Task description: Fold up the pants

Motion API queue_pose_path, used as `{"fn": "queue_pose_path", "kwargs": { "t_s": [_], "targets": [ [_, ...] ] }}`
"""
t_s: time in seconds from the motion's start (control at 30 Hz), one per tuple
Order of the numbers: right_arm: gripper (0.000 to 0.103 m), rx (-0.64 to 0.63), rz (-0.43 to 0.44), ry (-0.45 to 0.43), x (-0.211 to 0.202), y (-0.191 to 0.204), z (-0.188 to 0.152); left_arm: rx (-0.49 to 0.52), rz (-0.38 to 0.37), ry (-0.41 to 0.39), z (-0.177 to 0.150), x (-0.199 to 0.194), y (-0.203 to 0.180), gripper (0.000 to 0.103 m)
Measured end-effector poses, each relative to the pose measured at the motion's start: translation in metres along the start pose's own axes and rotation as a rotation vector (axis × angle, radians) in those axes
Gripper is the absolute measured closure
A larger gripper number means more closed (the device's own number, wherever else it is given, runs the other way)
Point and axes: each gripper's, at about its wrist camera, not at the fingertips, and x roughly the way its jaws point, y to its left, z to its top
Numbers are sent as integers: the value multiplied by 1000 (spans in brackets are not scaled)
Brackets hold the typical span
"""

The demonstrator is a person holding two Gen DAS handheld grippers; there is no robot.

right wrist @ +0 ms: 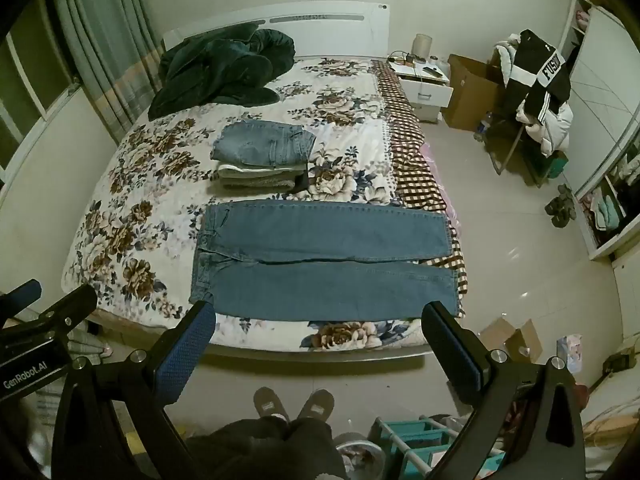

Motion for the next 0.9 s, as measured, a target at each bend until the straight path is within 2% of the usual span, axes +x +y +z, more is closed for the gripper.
{"fn": "queue_pose_path", "kwargs": {
  "t_s": [0.27, 0.5, 0.9],
  "targets": [
    [0, -3, -8, 3, -2, 0, 0, -1, 5, -10, 0, 0, 3, 0],
    [0, -5, -9, 1, -6, 1, 1, 2, 12, -11, 15, -7, 12, 0],
    [0, -9, -14, -7, -11, -1, 5, 12, 18, -22, 12, -12, 4, 0]
  ]
}}
